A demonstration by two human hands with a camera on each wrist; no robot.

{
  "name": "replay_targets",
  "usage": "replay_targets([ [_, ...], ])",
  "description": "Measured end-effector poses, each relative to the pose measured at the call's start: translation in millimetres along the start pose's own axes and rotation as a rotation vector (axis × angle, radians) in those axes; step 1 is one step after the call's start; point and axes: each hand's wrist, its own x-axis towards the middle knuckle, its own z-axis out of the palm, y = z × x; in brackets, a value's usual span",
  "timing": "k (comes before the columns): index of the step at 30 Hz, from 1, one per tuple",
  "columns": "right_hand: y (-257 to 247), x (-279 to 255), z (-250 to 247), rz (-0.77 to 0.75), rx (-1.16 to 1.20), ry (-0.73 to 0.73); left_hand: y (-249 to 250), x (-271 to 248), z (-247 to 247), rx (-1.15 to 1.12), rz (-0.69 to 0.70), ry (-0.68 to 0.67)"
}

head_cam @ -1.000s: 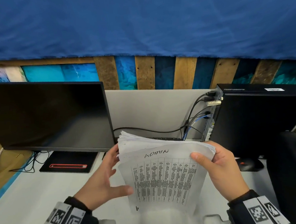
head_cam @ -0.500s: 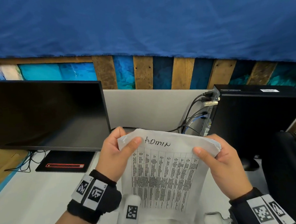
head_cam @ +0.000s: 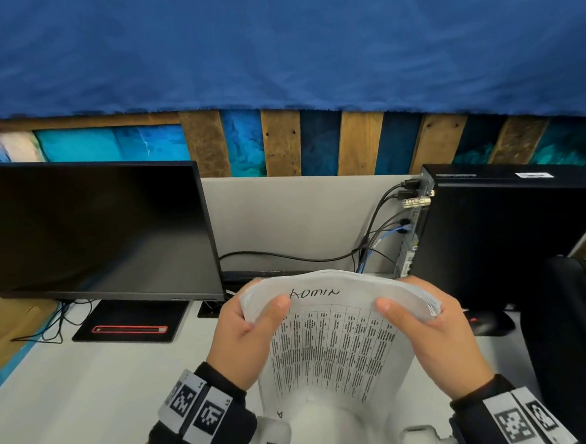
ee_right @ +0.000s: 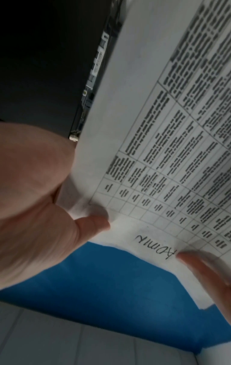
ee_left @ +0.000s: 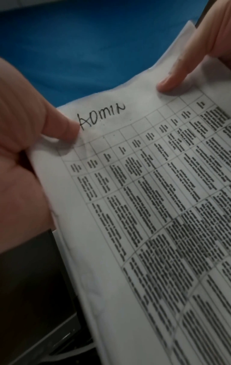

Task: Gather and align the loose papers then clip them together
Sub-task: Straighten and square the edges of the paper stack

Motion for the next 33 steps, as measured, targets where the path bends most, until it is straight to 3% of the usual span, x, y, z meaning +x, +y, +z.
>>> replay_targets([
  [9, -8, 9, -2, -0.066, -0.069, 0.019, 19, 15, -3, -0.019, 0.037, -0.048],
  [14, -4, 19, 0, -0.069, -0.197, 0.087, 17, 29, 0, 0.09, 0.0, 0.011],
  [20, -4, 24, -3, -0.054, -0.19, 0.127, 21, 32, 5, 0.02, 0.006, 0.011],
  [27, -7, 23, 0, 0.015, -0.129, 0.099, 22, 37, 9, 0.025, -0.049, 0.063],
  [33, -7, 23, -1, 0.017, -0.157, 0.069, 18, 36, 0, -0.033, -0.07, -0.016],
])
